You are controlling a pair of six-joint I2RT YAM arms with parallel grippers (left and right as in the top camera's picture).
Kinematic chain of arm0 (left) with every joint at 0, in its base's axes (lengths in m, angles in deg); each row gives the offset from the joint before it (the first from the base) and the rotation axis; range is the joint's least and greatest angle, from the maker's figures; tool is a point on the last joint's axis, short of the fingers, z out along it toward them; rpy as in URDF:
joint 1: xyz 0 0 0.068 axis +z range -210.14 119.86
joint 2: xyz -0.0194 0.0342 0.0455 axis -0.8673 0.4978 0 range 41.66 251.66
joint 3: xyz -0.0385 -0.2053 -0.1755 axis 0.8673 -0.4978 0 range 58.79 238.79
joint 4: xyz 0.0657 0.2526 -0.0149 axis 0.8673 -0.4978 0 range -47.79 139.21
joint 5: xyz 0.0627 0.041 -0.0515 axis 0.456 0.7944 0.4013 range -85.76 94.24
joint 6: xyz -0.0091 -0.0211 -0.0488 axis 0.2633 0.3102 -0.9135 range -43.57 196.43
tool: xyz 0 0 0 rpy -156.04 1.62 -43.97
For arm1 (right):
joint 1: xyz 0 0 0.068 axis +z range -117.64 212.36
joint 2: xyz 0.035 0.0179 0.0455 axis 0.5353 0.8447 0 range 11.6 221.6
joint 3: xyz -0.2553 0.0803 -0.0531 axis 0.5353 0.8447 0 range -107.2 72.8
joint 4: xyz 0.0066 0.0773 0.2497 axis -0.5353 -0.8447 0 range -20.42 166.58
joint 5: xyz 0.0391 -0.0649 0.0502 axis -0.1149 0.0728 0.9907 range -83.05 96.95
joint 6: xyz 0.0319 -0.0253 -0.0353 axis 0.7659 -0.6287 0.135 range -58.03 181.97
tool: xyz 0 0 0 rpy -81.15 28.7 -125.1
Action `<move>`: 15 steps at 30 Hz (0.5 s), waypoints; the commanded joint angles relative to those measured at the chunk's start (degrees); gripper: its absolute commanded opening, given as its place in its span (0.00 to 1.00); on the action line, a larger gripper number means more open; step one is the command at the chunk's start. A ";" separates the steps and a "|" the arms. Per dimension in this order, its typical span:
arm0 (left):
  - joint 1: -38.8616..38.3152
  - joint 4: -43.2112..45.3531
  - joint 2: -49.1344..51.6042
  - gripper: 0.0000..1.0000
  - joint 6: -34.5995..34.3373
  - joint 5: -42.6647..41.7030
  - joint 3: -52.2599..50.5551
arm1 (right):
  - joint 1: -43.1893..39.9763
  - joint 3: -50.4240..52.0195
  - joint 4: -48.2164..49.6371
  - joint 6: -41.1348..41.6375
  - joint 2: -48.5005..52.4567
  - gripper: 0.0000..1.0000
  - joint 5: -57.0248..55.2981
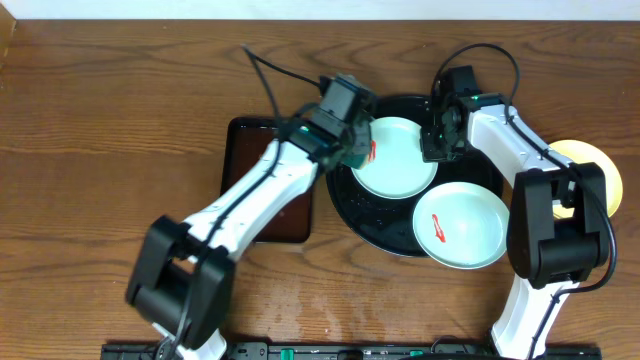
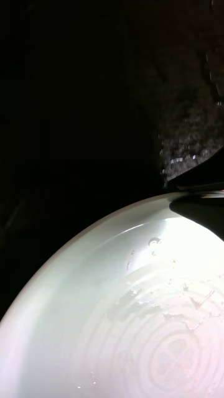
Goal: Clean dirty plates on tray and stack at the side
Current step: 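Wipe the held blue plate's surface with the sponge, left gripper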
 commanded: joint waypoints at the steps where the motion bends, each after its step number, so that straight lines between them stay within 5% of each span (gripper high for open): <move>1: -0.50 2.45 2.67 0.07 -0.92 -0.46 0.81 | 1.79 0.37 -0.26 -0.37 0.46 0.01 2.38; 15: -0.48 9.14 10.64 0.07 0.39 -0.02 0.79 | 2.62 0.68 -0.13 -0.37 0.46 0.01 2.36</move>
